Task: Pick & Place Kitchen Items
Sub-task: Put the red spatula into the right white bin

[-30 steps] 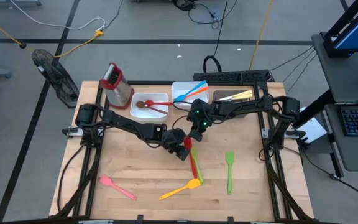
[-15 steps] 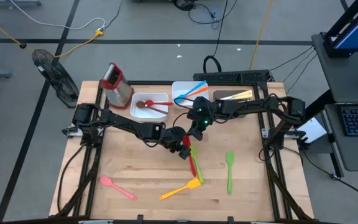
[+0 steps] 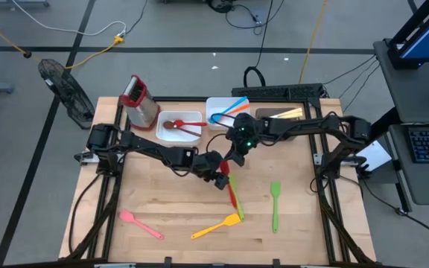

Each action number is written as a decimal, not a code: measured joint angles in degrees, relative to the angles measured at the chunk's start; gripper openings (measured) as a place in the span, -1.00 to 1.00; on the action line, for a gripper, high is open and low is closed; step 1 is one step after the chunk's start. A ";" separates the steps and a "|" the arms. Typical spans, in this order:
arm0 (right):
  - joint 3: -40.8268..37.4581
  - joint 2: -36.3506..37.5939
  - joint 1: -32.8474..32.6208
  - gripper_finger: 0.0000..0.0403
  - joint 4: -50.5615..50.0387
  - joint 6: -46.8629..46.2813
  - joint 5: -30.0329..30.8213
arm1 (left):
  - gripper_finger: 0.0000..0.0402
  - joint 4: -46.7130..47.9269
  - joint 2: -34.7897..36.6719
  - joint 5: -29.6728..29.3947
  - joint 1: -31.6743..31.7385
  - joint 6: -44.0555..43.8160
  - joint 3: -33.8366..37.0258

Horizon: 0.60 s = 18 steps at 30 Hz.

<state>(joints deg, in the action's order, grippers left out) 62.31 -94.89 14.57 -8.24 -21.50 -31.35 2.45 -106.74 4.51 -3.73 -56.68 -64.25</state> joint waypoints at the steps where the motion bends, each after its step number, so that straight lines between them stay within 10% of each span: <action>1: 0.11 0.18 0.11 -1.00 0.48 0.01 -0.02 | 0.20 1.23 -0.02 0.00 -0.11 -0.01 0.00; 18: 0.08 0.81 0.50 -1.00 0.27 0.10 -0.24 | 0.20 -4.87 -0.02 1.45 -0.15 1.59 0.02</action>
<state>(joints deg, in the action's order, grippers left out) 62.39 -94.08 15.07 -7.97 -21.41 -31.59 -2.41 -106.76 5.96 -3.88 -55.08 -64.23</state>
